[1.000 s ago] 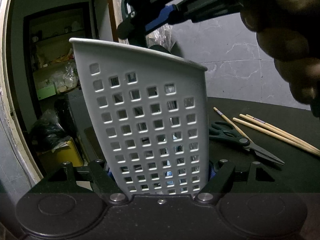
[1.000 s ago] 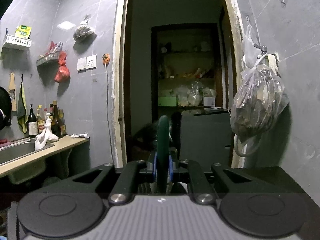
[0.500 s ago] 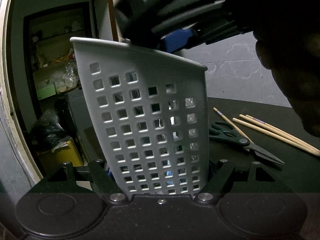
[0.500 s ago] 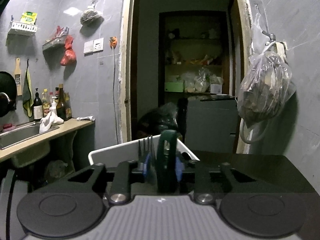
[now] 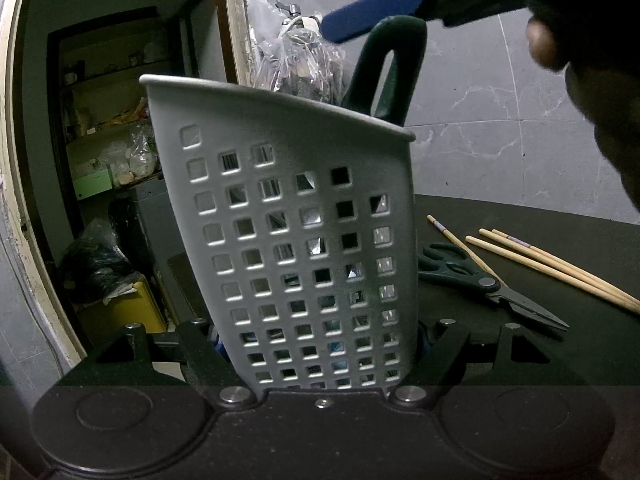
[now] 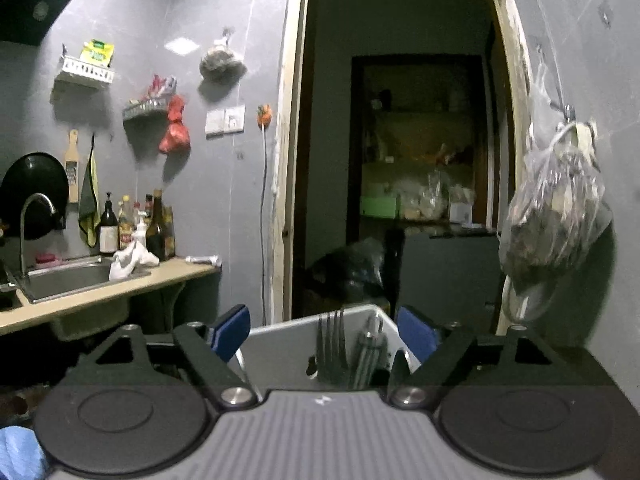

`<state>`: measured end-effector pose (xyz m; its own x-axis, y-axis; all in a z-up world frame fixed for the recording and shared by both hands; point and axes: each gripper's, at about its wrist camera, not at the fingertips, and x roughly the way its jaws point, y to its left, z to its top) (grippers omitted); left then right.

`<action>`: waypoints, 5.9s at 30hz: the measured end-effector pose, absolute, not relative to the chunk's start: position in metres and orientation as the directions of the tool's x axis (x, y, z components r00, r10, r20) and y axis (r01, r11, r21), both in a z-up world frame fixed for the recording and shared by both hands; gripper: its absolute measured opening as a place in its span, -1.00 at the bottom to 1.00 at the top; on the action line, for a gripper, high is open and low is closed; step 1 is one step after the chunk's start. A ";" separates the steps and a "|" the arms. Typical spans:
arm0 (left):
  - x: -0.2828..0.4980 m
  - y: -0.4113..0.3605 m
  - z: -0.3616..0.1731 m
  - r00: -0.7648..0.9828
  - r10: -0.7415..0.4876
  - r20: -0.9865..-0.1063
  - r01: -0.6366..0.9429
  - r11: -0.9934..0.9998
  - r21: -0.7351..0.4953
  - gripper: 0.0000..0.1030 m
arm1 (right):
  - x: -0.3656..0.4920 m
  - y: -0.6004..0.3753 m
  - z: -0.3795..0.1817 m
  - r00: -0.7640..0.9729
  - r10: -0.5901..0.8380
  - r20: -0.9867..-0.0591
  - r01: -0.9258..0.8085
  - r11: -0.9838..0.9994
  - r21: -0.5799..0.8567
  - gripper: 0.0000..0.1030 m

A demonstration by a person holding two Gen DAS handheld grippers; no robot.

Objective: Organize utensils
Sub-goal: 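Move the right tool back down to the second pair of scissors, then close the right tool on the second scissors' handles, then lift the scissors with the right tool and carry them over the caddy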

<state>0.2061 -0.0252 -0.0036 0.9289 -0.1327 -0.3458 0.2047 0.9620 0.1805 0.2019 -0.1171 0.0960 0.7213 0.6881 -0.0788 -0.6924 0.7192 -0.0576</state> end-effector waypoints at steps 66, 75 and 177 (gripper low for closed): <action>0.206 -0.029 -0.005 0.930 -0.122 -0.346 0.194 0.964 0.182 0.53 | 0.292 -0.182 -0.013 0.743 0.304 -0.596 -0.427 0.902 -0.073 -0.10; 0.206 -0.029 -0.005 0.930 -0.122 -0.346 0.194 0.964 0.181 0.53 | 0.242 -0.194 -0.009 0.667 0.378 -0.642 -0.516 0.856 -0.033 -0.22; 0.206 -0.030 -0.005 0.928 -0.118 -0.355 0.193 0.963 0.186 0.53 | 0.166 -0.265 0.038 0.830 0.553 0.067 -0.557 0.819 0.141 -0.33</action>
<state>0.2061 -0.0302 -0.0055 0.9275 -0.1178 -0.3547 0.1935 0.9633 0.1858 0.1660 -0.2650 0.0377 0.8305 0.5531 0.0667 -0.5566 0.8188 0.1408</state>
